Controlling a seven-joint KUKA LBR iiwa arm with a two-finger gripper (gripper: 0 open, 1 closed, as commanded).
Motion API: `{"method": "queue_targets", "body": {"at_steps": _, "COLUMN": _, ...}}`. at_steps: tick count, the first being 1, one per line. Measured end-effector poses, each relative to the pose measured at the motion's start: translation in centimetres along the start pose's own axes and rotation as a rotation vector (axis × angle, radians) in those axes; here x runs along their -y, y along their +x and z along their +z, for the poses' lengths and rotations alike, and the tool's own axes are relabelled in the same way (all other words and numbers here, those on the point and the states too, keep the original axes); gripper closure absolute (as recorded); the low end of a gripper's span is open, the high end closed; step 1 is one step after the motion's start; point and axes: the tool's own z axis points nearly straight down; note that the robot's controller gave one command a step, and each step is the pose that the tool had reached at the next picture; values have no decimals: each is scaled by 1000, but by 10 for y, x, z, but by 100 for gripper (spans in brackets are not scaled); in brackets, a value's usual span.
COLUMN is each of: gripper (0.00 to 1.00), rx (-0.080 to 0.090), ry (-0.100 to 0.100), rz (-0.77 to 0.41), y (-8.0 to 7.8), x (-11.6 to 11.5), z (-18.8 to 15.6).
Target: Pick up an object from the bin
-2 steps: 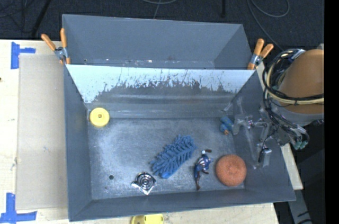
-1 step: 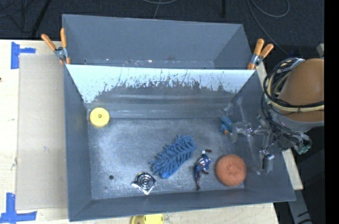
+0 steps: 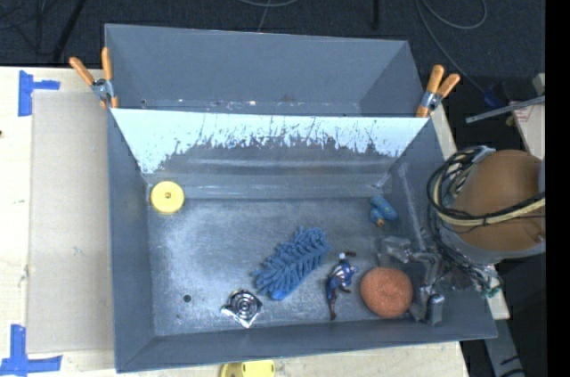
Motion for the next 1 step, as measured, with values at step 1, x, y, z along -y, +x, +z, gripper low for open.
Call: {"method": "queue_targets", "body": {"at_steps": 1, "gripper": 100, "rx": -10, "ry": -3, "rz": -26, "y": 4, "x": -5, "z": 0}}
